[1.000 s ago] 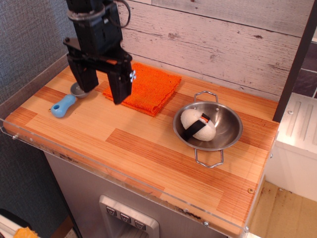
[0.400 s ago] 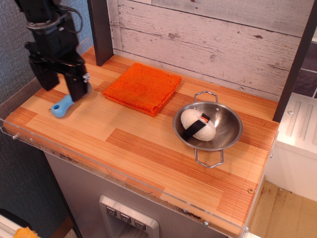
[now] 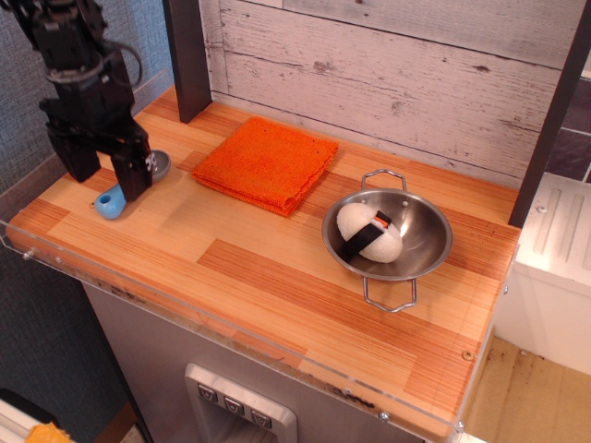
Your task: Place spoon on orange cloth, positioned up and down.
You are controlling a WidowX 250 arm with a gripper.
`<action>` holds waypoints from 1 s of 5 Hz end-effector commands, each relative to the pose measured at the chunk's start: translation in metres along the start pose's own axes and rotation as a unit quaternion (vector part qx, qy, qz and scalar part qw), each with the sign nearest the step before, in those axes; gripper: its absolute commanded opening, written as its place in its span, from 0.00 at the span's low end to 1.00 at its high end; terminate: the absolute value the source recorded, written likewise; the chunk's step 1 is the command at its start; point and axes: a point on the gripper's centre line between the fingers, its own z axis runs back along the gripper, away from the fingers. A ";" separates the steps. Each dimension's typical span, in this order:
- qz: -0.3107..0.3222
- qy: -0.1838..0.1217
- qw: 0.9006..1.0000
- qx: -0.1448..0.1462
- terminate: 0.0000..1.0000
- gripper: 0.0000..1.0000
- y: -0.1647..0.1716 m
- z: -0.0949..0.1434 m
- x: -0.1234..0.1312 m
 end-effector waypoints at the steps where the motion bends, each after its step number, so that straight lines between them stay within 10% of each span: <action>1: -0.007 -0.020 0.999 0.026 0.00 1.00 0.013 -0.016 0.004; 2: -0.016 -0.006 1.000 0.020 0.00 1.00 0.010 -0.027 0.009; 3: -0.024 -0.007 1.000 0.016 0.00 0.00 0.005 -0.028 0.012; 5: 0.008 -0.026 1.000 0.013 0.00 0.00 0.000 0.005 0.007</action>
